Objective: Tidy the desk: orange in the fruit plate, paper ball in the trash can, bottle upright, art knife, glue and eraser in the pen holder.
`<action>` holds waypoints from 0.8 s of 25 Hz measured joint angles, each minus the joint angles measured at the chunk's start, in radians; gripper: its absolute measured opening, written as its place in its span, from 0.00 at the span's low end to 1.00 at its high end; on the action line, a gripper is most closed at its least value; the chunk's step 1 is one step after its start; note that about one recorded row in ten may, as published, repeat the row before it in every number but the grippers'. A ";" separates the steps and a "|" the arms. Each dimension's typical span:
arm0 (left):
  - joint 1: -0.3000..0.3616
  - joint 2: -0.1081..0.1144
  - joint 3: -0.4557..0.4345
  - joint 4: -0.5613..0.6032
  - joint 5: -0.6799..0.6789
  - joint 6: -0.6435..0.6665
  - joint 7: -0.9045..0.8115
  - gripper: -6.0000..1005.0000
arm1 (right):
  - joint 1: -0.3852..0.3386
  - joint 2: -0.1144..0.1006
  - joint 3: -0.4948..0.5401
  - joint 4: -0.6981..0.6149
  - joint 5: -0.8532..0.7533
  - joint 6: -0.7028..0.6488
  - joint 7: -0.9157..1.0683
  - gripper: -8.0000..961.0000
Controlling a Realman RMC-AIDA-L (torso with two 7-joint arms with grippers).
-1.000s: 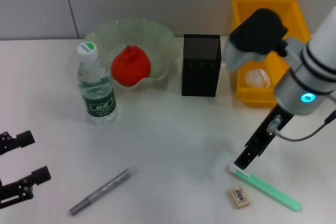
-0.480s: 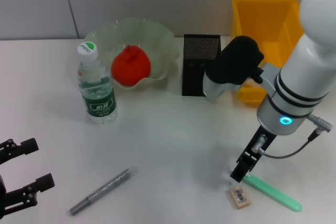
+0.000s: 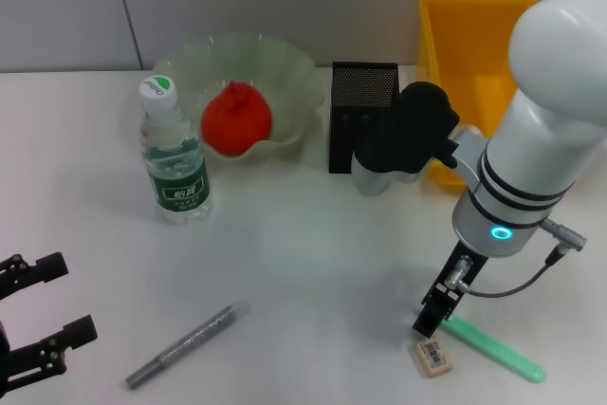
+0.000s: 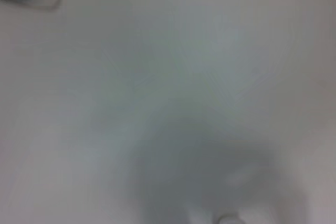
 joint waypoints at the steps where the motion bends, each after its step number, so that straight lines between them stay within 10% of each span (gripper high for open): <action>1: 0.001 0.000 0.000 0.000 0.000 0.000 0.000 0.81 | 0.001 0.000 0.000 0.000 0.000 0.000 0.002 0.73; 9: 0.006 0.000 -0.008 0.000 0.000 0.000 -0.003 0.81 | 0.004 0.000 -0.025 0.006 0.000 -0.001 0.012 0.73; 20: 0.004 0.001 -0.008 0.000 0.000 0.000 -0.006 0.81 | 0.004 0.000 -0.026 0.006 0.000 -0.008 0.012 0.26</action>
